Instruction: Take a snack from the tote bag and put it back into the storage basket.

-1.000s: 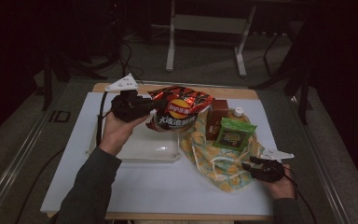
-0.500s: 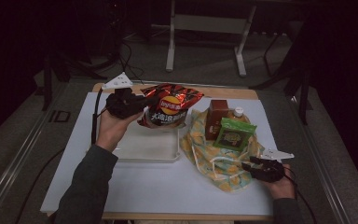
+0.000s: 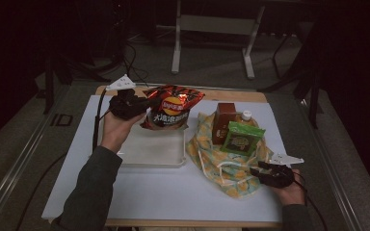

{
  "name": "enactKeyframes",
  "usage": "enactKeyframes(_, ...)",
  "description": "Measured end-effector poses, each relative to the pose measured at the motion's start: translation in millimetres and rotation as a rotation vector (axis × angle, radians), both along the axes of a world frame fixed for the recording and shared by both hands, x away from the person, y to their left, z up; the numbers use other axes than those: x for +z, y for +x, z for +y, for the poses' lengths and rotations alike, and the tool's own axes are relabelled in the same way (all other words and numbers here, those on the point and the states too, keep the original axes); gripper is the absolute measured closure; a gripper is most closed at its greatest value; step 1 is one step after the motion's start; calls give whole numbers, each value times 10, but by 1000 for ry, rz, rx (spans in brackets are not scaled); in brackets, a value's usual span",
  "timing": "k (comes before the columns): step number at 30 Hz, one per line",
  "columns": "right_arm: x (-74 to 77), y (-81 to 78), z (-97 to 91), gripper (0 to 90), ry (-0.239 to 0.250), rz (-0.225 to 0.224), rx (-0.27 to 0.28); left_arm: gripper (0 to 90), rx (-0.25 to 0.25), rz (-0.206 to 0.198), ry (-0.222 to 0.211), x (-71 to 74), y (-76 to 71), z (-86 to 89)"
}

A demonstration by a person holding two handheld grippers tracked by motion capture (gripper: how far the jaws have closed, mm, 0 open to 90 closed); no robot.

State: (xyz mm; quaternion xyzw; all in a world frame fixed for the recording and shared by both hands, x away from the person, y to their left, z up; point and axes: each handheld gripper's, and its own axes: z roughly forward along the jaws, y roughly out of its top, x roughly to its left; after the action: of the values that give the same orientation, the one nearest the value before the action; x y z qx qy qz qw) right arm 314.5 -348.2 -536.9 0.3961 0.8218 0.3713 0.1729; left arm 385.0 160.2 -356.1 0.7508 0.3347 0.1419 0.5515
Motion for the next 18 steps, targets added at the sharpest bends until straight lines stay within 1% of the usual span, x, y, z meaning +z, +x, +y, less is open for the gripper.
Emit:
enactKeyframes(3, 0, -1, 1, 496, 0, 0, -1, 889, 2, 5, 5, -24, 30, 1)
enactKeyframes(5, 0, 0, 1, 496, 1, 2, 0, 889, 6, 7, 27, -57, 67, -10)
enactKeyframes(8, 0, -2, 2, 495, 0, 2, -1, 889, 17, 19, 25, -110, 104, 5)
enactKeyframes(10, 0, -2, 2, 495, 0, 2, -1, 889, 24, 24, 35, -143, 123, 9)
enactKeyframes(13, 0, -2, 2, 495, 0, 2, -1, 888, 37, 26, 10, -196, 150, 61)
enactKeyframes(14, 0, -2, 2, 495, -1, 2, -1, 888, 43, 31, -4, -218, 162, 88)
enactKeyframes(18, 0, -3, 2, 495, 0, 3, -1, 888, 56, 34, -14, -233, 181, 158)
